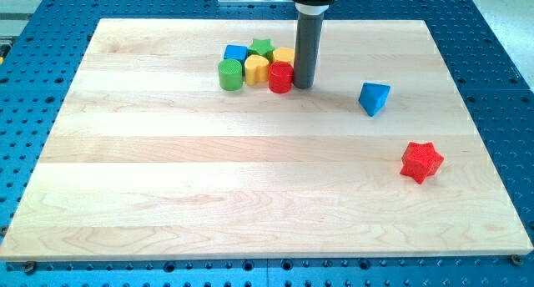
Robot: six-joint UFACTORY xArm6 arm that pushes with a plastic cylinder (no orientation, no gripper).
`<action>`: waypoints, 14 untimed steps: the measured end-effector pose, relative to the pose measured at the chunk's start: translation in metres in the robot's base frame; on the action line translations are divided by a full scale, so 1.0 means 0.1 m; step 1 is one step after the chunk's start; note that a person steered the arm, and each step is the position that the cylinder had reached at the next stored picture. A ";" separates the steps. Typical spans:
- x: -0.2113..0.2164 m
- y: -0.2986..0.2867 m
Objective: Push the triangle into the group of blocks
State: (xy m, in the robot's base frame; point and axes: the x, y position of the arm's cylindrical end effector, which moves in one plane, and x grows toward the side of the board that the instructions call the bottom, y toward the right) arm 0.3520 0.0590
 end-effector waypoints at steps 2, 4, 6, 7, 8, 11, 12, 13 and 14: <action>-0.04 0.28; 0.25 1.52; 0.64 0.84; 0.71 0.24; 0.68 -0.32; 0.69 -0.44; 0.66 -0.24; 0.61 -0.15; 0.56 -0.16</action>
State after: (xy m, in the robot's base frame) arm 0.4076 0.0426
